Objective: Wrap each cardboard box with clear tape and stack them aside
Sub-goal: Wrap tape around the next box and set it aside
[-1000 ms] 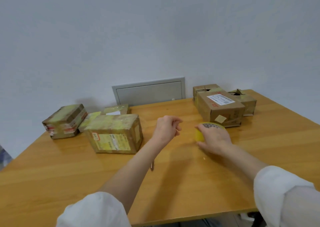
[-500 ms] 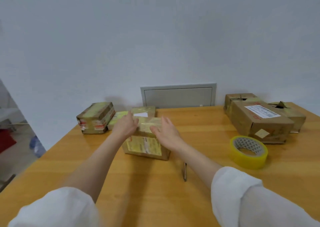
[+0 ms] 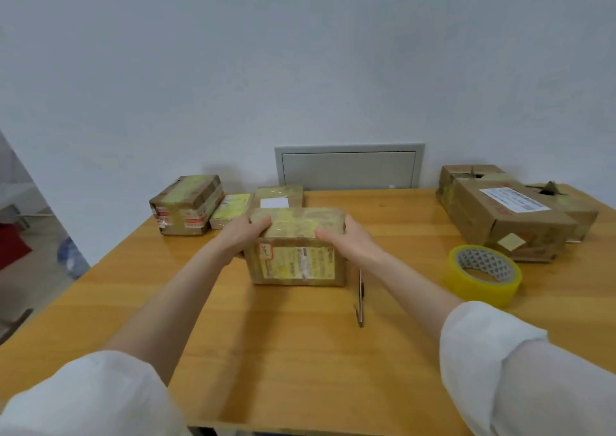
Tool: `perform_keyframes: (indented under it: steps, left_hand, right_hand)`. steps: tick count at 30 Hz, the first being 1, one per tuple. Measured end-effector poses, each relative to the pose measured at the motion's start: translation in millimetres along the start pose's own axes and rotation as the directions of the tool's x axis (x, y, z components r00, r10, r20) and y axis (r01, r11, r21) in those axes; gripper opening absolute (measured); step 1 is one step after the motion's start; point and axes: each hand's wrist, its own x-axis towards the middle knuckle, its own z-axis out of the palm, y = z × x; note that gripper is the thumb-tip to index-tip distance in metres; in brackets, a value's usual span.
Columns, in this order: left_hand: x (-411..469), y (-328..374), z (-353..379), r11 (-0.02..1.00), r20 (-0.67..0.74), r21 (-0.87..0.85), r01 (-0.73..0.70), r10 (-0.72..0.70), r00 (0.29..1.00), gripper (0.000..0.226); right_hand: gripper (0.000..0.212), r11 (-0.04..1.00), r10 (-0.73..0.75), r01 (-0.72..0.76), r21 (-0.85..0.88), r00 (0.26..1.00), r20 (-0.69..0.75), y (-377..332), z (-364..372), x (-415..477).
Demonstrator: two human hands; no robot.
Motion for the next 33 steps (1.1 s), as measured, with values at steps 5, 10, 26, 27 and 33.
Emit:
perform_keyframes:
  steps: [5, 10, 26, 27, 33]
  left_hand:
    - [-22, 17, 29, 0.999, 0.05, -0.013, -0.048, 0.049, 0.998, 0.044]
    - [-33, 29, 68, 0.994, -0.061, 0.052, -0.097, 0.1, 0.993, 0.05]
    - [-39, 48, 88, 0.51, 0.195, 0.742, -0.434, 0.455, 0.869, 0.053]
    - [-40, 50, 87, 0.501, 0.212, 0.745, -0.442, 0.45, 0.868, 0.053]
    - [-42, 57, 72, 0.599, 0.254, 0.658, -0.455, 0.393, 0.884, 0.054]
  right_hand:
    - [0.083, 0.998, 0.021, -0.024, -0.06, 0.998, -0.062, 13, -35, -17]
    - [0.084, 0.994, 0.029, -0.044, -0.103, 0.99, -0.139, 23, -59, -32]
    - [0.09, 0.228, -0.15, 0.309, -0.923, 0.948, 0.28, -5, -48, -18]
    - [0.09, 0.234, -0.147, 0.313, -0.921, 0.947, 0.284, -5, -48, -19]
    - [0.093, 0.358, -0.079, 0.314, -0.879, 0.948, 0.307, -10, -69, -17]
